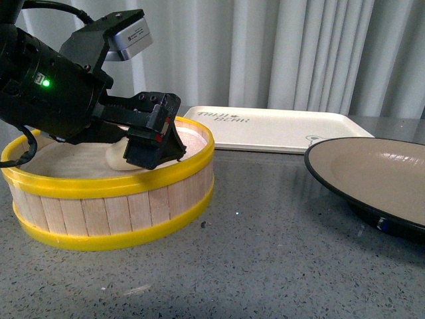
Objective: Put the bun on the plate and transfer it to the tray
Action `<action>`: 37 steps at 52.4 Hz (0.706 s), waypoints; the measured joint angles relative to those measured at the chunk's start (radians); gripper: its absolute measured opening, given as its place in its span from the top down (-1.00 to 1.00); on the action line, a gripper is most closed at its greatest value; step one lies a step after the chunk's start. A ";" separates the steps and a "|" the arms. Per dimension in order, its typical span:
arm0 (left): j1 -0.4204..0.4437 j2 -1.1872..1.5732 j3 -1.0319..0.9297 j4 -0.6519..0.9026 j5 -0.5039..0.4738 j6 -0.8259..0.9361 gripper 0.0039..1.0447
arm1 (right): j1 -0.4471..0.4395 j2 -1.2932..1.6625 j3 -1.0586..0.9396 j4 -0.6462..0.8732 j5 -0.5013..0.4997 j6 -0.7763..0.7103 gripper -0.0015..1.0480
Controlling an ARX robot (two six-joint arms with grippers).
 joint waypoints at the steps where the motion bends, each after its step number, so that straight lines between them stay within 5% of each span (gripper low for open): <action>1: -0.001 0.000 0.000 0.000 -0.002 0.000 -0.81 | 0.000 0.000 0.000 0.000 0.000 0.000 -0.84; 28: -0.010 -0.002 -0.001 0.015 -0.060 0.031 0.75 | 0.000 0.000 0.000 0.000 0.000 0.000 -0.84; 37: -0.032 -0.025 -0.011 0.061 -0.056 0.034 0.93 | 0.000 0.000 0.000 0.000 0.000 0.000 -0.84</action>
